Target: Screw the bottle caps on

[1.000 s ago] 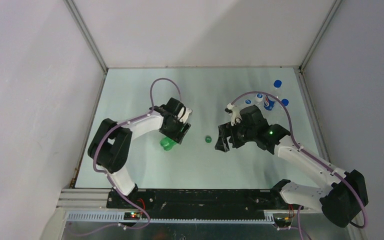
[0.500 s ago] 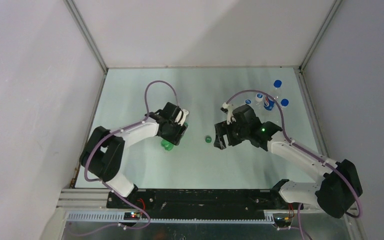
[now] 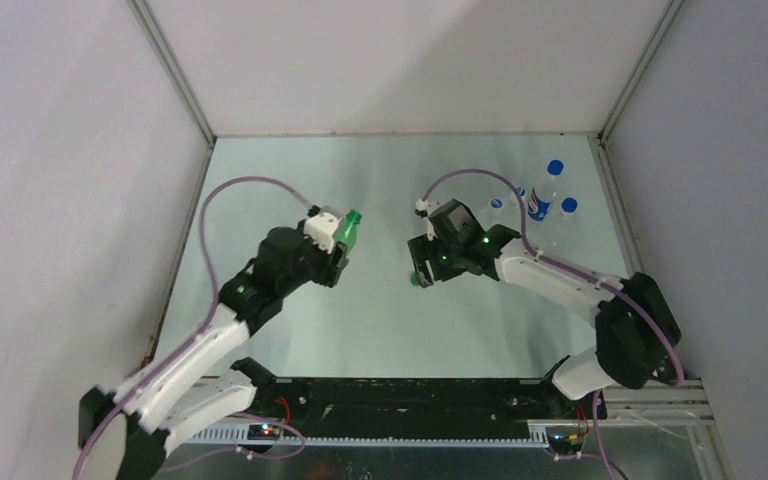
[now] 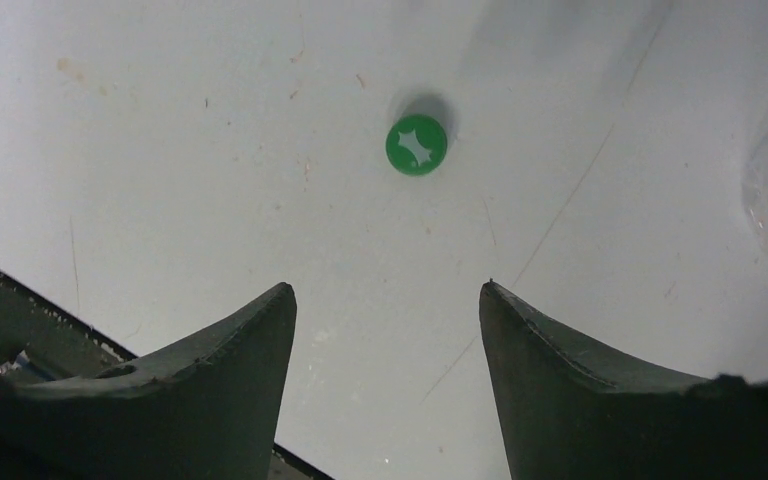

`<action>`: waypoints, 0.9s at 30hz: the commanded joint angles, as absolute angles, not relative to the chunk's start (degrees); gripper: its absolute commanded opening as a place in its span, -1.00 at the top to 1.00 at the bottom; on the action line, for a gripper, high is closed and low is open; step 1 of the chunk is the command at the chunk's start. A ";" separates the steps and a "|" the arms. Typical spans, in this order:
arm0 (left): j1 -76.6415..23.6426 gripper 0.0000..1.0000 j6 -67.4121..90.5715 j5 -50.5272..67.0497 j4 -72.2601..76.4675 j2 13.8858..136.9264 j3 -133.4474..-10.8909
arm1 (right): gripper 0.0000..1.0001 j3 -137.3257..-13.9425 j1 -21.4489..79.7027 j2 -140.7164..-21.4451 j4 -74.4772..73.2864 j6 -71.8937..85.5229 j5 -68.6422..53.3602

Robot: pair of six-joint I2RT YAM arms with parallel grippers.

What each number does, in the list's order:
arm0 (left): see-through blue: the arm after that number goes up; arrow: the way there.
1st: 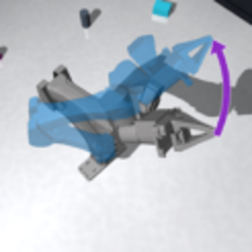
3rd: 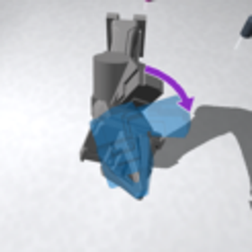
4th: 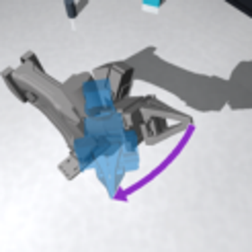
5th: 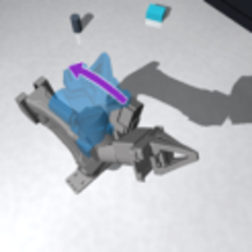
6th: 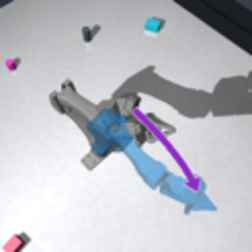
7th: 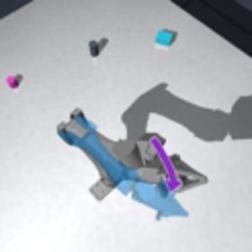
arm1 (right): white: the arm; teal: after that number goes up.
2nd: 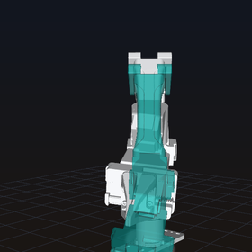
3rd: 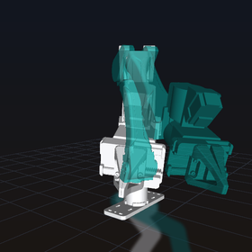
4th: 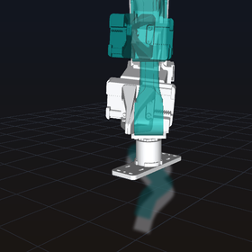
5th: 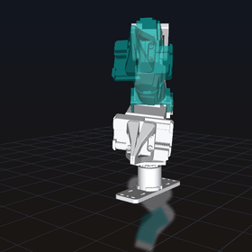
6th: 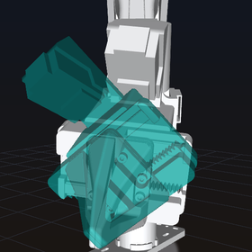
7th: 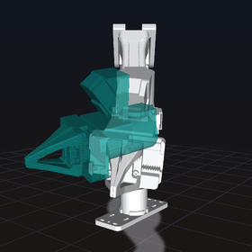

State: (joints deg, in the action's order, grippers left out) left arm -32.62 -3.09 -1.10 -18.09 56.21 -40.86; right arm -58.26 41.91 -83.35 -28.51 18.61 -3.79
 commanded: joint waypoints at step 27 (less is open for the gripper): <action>-32.87 0.41 -10.02 14.44 4.37 22.86 -23.17 | -0.11 -79.14 43.76 -112.29 -35.68 19.54 -0.65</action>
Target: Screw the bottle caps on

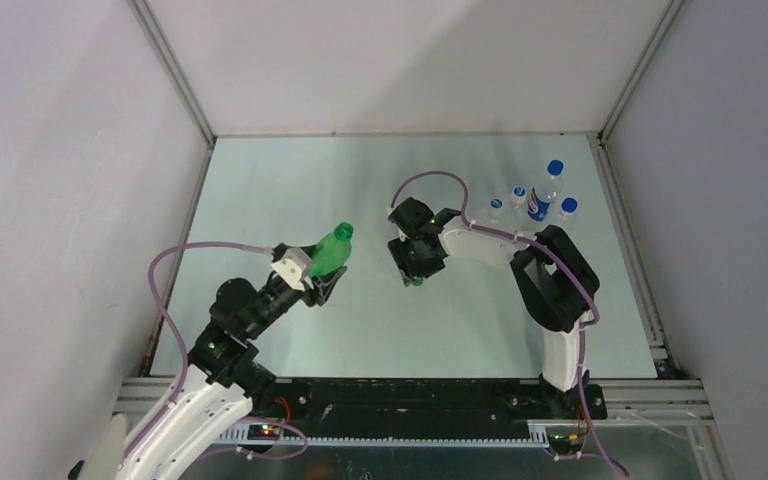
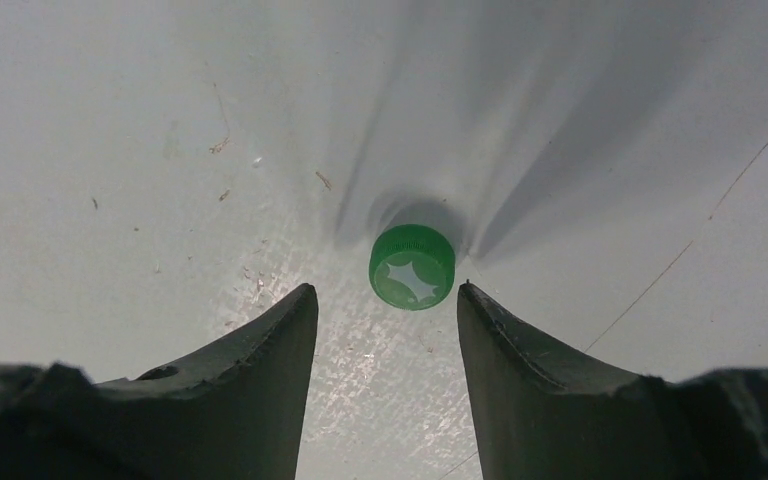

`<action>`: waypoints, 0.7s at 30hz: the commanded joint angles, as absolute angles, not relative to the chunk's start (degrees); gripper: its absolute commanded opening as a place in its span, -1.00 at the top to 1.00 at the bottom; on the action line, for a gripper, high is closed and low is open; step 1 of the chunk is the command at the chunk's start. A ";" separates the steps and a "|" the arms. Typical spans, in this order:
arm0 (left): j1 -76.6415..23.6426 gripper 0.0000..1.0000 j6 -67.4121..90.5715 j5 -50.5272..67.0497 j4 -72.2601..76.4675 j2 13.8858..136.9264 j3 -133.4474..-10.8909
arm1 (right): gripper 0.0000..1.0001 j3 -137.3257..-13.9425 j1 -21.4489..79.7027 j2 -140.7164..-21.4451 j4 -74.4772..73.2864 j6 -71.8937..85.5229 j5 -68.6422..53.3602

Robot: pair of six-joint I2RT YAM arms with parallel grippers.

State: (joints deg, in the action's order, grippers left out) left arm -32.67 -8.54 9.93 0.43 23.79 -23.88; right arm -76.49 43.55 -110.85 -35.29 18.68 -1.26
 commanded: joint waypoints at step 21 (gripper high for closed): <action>-32.86 0.52 -12.76 20.82 6.98 24.39 -21.45 | 0.55 -79.41 42.28 -113.13 -36.55 18.78 -0.22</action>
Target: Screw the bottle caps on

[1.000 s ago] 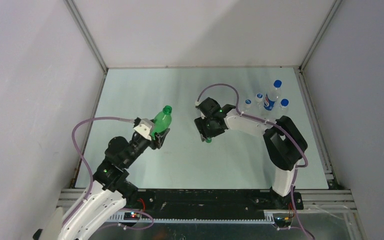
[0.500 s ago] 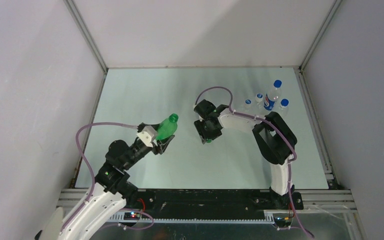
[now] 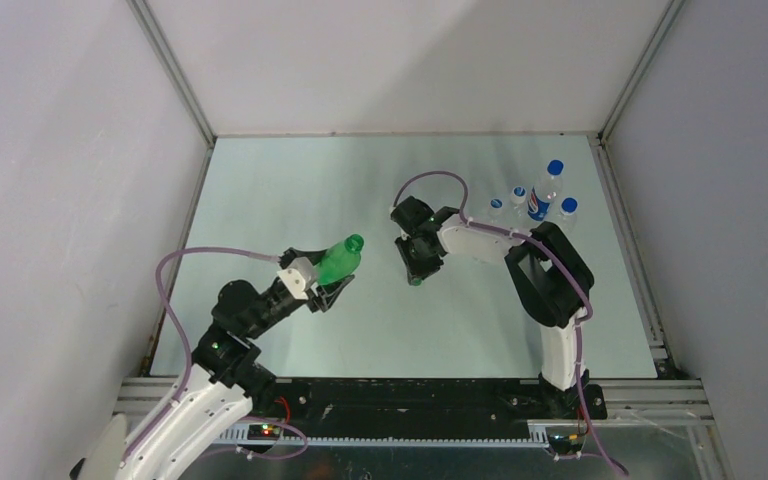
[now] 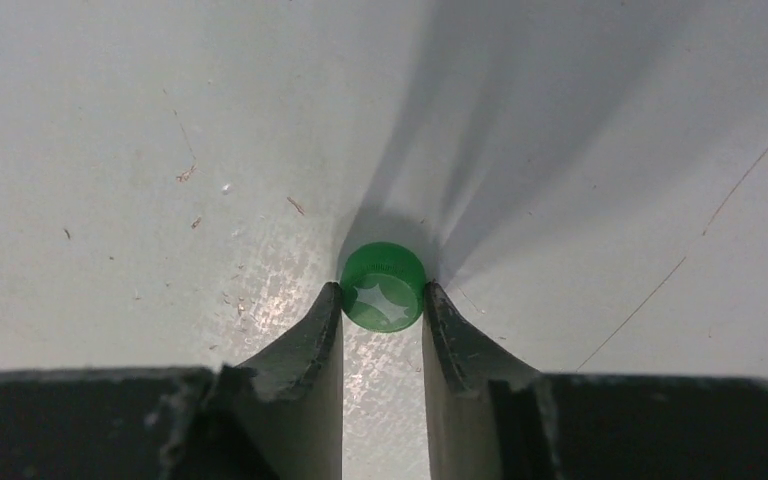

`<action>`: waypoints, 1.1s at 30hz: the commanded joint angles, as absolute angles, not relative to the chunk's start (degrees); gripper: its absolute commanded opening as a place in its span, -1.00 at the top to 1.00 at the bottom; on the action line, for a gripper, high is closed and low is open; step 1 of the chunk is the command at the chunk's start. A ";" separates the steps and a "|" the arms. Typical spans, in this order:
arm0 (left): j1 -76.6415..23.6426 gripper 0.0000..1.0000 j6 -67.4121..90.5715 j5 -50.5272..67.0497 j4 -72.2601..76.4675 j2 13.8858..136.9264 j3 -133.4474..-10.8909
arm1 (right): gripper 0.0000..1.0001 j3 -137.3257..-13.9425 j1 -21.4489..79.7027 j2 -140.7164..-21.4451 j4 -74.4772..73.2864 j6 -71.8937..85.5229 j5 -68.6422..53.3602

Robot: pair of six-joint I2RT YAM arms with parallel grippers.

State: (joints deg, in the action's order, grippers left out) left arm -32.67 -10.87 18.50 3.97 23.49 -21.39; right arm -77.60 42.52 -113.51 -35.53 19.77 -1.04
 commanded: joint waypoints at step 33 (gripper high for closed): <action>-32.84 0.78 -20.05 48.32 -13.33 50.36 -43.60 | 0.99 -75.94 40.95 -62.06 -41.27 -21.45 -34.18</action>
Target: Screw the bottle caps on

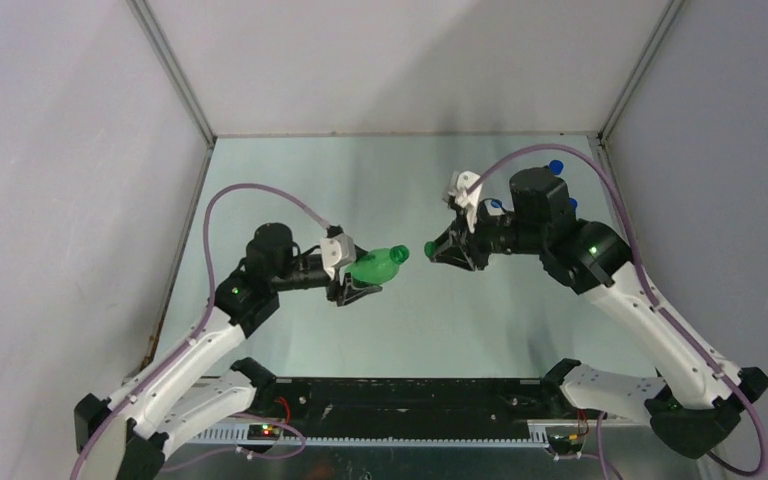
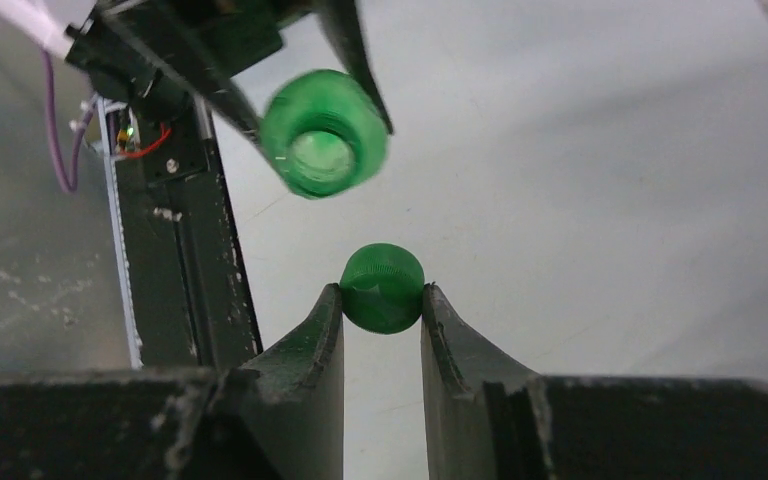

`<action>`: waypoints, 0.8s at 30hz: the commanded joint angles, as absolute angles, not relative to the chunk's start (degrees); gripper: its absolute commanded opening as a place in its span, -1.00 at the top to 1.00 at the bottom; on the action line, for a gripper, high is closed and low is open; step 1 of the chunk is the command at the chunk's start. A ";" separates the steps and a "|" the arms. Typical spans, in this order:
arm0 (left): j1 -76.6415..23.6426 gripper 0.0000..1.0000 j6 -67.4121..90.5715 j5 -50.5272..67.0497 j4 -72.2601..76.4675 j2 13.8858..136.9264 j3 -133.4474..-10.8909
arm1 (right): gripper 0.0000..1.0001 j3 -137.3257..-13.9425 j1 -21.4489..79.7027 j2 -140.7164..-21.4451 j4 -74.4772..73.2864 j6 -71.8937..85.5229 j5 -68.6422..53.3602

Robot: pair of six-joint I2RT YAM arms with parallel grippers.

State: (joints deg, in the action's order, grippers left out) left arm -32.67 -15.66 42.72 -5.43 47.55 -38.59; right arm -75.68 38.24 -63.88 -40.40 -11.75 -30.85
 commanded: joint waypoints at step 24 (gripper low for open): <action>-32.87 0.84 -25.83 52.78 -24.29 54.90 -50.84 | 1.00 -75.94 47.30 -65.08 -36.64 -26.48 -33.39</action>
